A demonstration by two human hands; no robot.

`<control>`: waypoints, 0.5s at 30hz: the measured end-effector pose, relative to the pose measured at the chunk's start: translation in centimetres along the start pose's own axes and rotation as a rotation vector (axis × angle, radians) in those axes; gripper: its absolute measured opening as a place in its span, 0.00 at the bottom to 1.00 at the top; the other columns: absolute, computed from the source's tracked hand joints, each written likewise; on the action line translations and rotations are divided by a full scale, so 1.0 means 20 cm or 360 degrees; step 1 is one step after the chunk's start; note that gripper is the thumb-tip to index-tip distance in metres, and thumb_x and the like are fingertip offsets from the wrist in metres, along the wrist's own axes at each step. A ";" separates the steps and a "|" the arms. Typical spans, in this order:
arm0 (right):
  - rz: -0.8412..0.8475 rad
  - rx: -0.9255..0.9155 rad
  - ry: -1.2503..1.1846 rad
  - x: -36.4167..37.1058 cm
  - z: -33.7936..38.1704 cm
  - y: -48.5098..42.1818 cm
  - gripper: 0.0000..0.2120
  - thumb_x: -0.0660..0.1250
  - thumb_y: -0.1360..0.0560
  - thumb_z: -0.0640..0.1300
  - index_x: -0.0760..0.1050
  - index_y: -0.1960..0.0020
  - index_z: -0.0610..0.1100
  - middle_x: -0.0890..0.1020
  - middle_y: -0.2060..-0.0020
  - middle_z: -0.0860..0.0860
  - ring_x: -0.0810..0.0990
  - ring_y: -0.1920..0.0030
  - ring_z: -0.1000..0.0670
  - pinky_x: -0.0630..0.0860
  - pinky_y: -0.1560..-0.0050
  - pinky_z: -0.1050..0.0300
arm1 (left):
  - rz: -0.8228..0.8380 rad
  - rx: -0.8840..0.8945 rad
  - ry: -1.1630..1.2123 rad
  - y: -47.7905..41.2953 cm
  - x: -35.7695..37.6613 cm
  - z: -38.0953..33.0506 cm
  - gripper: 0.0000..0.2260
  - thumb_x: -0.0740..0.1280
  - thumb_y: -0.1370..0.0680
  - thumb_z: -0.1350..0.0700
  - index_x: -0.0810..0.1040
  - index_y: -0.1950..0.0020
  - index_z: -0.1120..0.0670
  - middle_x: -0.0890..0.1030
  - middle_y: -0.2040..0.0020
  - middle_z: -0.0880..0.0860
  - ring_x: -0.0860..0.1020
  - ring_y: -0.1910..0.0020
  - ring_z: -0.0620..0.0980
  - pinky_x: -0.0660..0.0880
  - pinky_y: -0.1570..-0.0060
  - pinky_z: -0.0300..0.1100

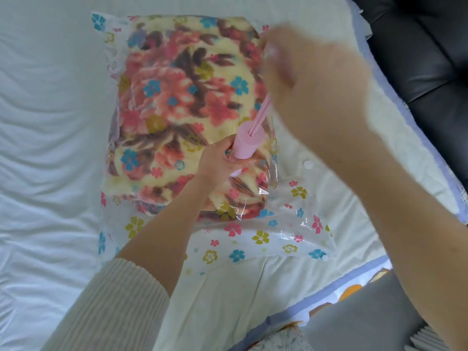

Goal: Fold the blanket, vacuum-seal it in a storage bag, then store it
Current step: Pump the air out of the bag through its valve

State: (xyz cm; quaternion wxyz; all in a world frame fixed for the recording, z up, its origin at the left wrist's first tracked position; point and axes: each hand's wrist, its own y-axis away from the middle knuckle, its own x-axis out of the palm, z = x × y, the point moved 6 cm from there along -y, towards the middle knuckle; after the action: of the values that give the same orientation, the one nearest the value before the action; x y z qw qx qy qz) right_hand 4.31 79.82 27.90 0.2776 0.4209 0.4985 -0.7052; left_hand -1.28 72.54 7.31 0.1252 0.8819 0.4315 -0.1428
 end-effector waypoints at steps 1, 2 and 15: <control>-0.0126 0.0053 0.0020 -0.07 0.01 -0.01 0.08 0.60 0.32 0.40 0.78 0.64 0.43 0.69 0.83 0.45 0.70 0.83 0.44 0.42 0.68 0.65 | 0.0002 0.0003 -0.0007 -0.01 0.00 0.01 0.26 0.78 0.36 0.47 0.78 0.42 0.54 0.80 0.55 0.43 0.77 0.55 0.46 0.72 0.53 0.34; -0.0253 0.0058 0.0057 -0.10 0.01 0.00 0.07 0.61 0.35 0.38 0.77 0.68 0.42 0.70 0.84 0.45 0.71 0.84 0.45 0.39 0.67 0.66 | 0.0011 0.0012 -0.0007 -0.01 0.00 0.00 0.25 0.78 0.35 0.49 0.78 0.42 0.54 0.80 0.54 0.44 0.77 0.54 0.46 0.72 0.52 0.35; -0.0162 0.0116 -0.0140 -0.03 -0.03 0.11 0.11 0.61 0.31 0.40 0.81 0.55 0.45 0.55 0.79 0.54 0.60 0.81 0.49 0.45 0.74 0.61 | 0.0021 -0.0039 -0.0040 0.01 0.01 0.00 0.21 0.78 0.34 0.56 0.79 0.44 0.59 0.81 0.56 0.47 0.79 0.56 0.48 0.74 0.54 0.34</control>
State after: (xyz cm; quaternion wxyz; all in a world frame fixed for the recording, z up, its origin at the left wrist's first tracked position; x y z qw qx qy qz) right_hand 6.57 79.54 27.21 0.2475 0.3734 0.4807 -0.7538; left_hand -0.99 72.54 7.25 0.1422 0.8812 0.4259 -0.1476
